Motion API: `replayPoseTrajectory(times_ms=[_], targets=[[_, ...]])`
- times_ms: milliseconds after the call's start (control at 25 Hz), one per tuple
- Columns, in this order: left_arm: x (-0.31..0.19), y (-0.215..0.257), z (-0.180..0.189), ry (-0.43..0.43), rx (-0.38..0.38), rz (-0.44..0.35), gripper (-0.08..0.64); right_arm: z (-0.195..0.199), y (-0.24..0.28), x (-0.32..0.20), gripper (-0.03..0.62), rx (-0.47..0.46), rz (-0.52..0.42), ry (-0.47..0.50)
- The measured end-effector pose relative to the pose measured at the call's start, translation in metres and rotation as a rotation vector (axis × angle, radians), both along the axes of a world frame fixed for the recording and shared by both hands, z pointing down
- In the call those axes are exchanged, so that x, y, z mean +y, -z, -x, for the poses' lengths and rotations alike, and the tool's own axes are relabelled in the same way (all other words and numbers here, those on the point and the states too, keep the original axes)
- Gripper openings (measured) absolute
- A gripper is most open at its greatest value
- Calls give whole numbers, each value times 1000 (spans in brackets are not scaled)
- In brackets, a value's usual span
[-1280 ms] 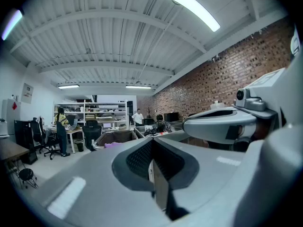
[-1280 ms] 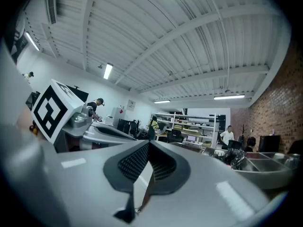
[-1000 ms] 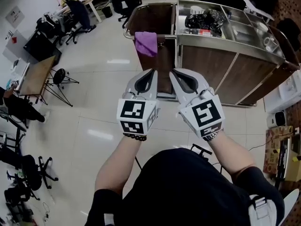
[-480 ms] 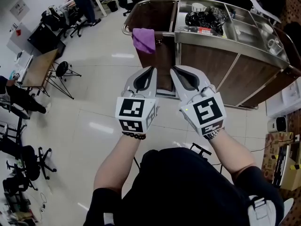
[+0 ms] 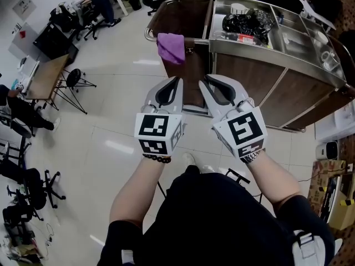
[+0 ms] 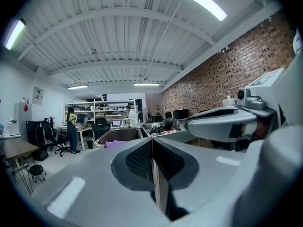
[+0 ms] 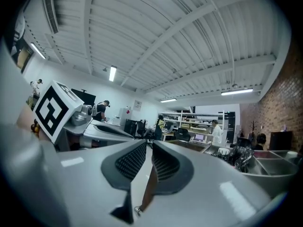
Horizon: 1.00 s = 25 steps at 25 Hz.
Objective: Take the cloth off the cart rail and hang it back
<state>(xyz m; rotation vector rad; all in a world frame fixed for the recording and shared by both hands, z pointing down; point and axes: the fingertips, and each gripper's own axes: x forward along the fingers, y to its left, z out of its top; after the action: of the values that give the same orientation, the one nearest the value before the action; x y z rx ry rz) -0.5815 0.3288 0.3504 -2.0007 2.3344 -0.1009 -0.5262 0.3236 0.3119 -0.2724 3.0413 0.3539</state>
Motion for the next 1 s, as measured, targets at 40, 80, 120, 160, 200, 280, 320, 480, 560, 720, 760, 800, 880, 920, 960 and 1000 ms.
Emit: replayPoseTrajectory(times_ms=[40,80,120,160,200,280,320,480,560,720,760,800,880,920,960,1000], targets=[[-3,-1,4,0,2,0,-6,4,-1,-3,44,4,-1,1],[-6,-2,8,1,5,1,-6,8,-2,-5,48,8,-1,2],[-9,-4,13,1,9,1,-6,13,-4,-9,51,13,-2,4],[-14,-6,18,1,11,1,-6,18,-6,-13,54,18,-2,4],[-18,-7,24,0,14,1,-6,25,-7,-17,55,23,-1,4],[-26,-6,39,-3,19,1,-6,41,-6,-26,58,32,2,-1],[-29,-4,48,-6,22,2,-6,51,-5,-30,60,38,4,-3],[-43,-3,87,-17,36,5,-6,93,-3,-44,71,67,5,-11],[-51,-2,103,-23,40,6,-6,111,-4,-53,77,81,7,-17],[-63,-1,135,-42,45,9,-6,148,-6,-69,87,110,13,-35],[-66,-2,142,-46,47,10,-6,157,-8,-73,91,119,15,-40],[-68,-3,149,-51,49,9,-6,165,-12,-77,94,129,18,-46],[-74,-4,162,-61,51,10,-6,180,-18,-85,100,152,21,-61],[-76,-4,167,-68,51,11,-6,186,-21,-88,101,163,23,-69],[-78,-4,172,-75,52,12,-6,192,-25,-92,104,174,25,-79],[-79,-3,179,-82,54,11,-6,200,-27,-95,106,185,28,-88]])
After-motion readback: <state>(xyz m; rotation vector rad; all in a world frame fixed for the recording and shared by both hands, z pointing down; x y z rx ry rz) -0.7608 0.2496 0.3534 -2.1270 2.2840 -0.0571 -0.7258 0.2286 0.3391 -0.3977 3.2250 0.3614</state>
